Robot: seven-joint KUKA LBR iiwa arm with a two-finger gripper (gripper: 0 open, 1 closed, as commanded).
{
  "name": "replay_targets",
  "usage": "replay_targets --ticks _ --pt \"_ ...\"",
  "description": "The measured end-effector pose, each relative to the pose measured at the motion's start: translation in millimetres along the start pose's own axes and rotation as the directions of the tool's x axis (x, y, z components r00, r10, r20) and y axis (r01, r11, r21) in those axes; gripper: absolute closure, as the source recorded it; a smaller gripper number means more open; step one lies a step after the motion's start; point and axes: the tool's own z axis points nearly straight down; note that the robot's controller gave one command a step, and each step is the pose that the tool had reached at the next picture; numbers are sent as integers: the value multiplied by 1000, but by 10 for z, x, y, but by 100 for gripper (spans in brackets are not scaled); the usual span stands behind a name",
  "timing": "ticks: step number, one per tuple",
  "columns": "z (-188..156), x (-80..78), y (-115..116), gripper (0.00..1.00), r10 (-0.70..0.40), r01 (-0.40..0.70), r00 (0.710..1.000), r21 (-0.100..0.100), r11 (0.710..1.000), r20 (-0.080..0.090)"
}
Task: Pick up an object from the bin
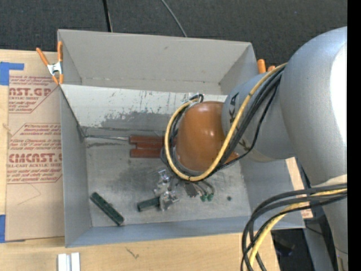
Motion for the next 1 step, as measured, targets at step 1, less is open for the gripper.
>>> replay_targets --ticks 1 --pt "0 0 0 100 0 0 1000 0 1000 0"
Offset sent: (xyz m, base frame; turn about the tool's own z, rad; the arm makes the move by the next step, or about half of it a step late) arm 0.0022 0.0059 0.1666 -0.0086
